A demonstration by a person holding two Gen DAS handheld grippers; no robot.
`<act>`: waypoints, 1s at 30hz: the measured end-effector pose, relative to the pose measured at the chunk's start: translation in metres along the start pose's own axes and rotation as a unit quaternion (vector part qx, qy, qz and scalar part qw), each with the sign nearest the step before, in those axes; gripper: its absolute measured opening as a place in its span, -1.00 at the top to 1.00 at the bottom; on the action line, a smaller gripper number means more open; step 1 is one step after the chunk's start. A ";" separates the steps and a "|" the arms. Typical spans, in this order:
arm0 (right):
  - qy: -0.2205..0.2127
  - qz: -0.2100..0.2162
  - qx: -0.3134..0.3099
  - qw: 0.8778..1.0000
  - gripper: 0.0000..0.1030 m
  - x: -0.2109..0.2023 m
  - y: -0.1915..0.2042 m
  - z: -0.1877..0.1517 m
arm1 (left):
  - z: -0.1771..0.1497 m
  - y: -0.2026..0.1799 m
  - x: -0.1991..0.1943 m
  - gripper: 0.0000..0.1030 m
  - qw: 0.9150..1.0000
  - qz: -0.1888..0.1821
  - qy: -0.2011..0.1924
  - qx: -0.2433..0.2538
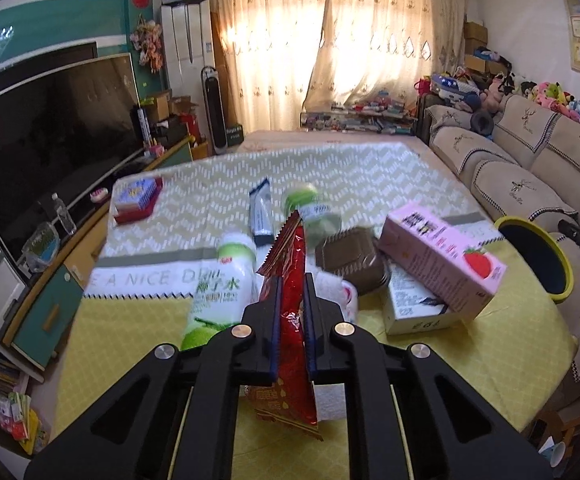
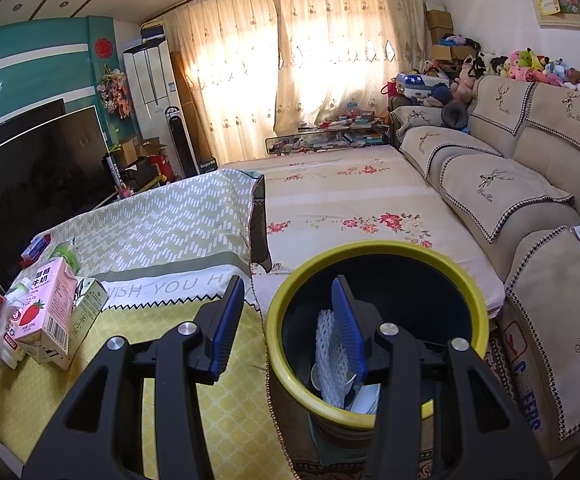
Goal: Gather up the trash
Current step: 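Carry the red snack bag to the yellow bin and release it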
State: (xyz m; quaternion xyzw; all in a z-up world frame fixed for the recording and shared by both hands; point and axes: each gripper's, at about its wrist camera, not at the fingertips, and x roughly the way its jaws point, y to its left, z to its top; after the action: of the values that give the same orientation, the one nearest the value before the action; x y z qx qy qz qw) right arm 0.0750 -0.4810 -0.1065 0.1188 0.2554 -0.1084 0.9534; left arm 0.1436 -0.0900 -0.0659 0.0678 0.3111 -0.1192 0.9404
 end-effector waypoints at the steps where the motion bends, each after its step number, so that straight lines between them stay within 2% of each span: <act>1: -0.003 -0.004 -0.001 1.000 0.15 -0.002 -0.001 0.001 | 0.004 -0.002 -0.006 0.80 1.000 -0.004 -0.007 0.004; 4: -0.014 -0.017 0.000 1.000 0.14 -0.011 -0.006 0.003 | 0.014 -0.019 -0.025 0.80 0.999 -0.027 -0.027 0.022; 8: -0.032 -0.045 0.009 0.998 0.11 -0.028 -0.024 0.008 | 0.026 -0.061 -0.042 0.80 0.994 -0.082 -0.042 0.061; 10: -0.040 -0.065 0.010 0.997 0.08 -0.039 -0.034 0.010 | 0.033 -0.087 -0.044 0.80 0.989 -0.116 -0.042 0.084; 14: -0.062 -0.096 0.019 0.993 0.06 -0.062 -0.055 0.012 | 0.045 -0.150 -0.036 0.80 0.974 -0.182 -0.036 0.133; 20: -0.085 -0.123 0.047 0.988 0.00 -0.088 -0.093 0.010 | 0.061 -0.245 -0.001 0.80 0.948 -0.269 -0.005 0.169; 25: -0.084 -0.133 0.063 0.985 0.00 -0.090 -0.113 0.006 | 0.070 -0.315 0.035 0.80 0.933 -0.305 0.017 0.189; 28: -0.082 -0.138 0.071 0.985 0.00 -0.089 -0.124 0.004 | 0.073 -0.338 0.057 0.79 0.931 -0.310 0.024 0.192; 30: -0.081 -0.140 0.075 0.984 -0.01 -0.089 -0.132 0.003 | 0.076 -0.354 0.076 0.79 0.933 -0.306 0.035 0.187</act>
State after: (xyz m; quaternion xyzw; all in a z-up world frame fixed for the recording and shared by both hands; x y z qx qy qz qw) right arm -0.0345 -0.5943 -0.0807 0.1440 0.1821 -0.2691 0.9347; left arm 0.1517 -0.4595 -0.0703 0.1478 0.3212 -0.4546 0.8175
